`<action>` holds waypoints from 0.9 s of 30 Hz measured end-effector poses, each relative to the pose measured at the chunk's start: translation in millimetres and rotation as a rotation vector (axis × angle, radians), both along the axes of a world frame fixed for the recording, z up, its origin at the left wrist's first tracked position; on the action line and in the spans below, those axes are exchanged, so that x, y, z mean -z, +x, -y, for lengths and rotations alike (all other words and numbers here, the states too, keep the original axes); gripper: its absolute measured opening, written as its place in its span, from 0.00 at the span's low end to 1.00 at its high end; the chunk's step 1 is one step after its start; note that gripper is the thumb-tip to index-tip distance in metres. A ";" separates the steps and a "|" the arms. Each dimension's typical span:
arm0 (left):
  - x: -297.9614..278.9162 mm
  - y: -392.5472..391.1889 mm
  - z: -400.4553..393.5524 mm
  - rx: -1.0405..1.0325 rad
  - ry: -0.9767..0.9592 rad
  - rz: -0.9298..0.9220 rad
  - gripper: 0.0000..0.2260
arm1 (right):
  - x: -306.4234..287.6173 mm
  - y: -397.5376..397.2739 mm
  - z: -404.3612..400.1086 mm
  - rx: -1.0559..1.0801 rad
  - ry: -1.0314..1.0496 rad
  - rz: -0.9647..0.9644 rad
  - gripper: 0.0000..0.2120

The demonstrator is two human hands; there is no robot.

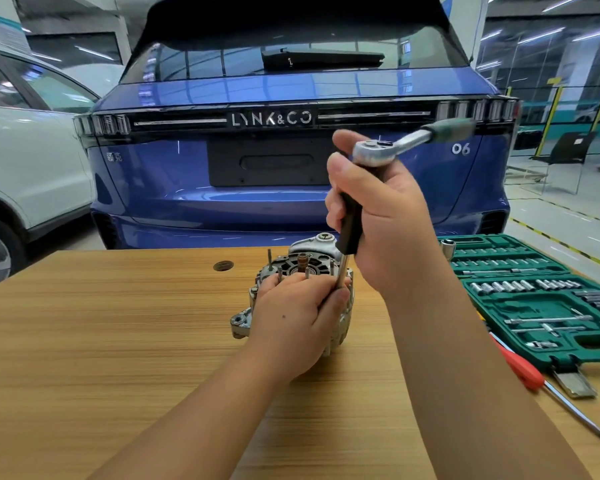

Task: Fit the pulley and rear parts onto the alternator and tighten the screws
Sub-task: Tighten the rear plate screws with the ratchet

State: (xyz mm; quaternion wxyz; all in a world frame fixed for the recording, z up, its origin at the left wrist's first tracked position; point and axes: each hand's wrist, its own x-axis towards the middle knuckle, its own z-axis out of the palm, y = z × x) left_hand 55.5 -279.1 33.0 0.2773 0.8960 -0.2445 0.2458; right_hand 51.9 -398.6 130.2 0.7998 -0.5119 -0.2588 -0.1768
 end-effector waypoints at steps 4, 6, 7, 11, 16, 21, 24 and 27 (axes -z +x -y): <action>0.8 -0.2 1.0 0.002 -0.018 -0.001 0.14 | 5.0 0.1 -9.4 0.151 0.015 0.174 0.13; 0.7 -0.5 0.7 0.001 -0.018 -0.012 0.14 | 5.5 1.0 -12.7 0.241 -0.019 0.204 0.14; 0.5 -0.6 0.6 0.002 -0.019 -0.017 0.13 | 5.5 -0.1 -13.1 0.240 -0.040 0.205 0.15; 0.3 -0.4 0.4 0.004 -0.021 -0.013 0.12 | 4.9 -2.9 -9.0 0.138 -0.083 0.197 0.18; 0.1 0.5 0.5 0.004 -0.016 -0.007 0.13 | -8.3 -0.9 -1.4 -0.254 0.086 0.016 0.20; -0.2 -0.2 0.7 -0.010 0.003 -0.004 0.17 | -1.6 -2.8 -4.1 -0.193 0.118 -0.009 0.26; 0.5 -1.6 0.7 -0.005 0.016 -0.006 0.19 | -0.2 -2.1 -6.8 0.127 0.043 -0.012 0.09; 0.1 -2.1 0.3 0.005 0.013 -0.020 0.21 | -0.4 0.4 -4.9 0.172 0.013 -0.033 0.08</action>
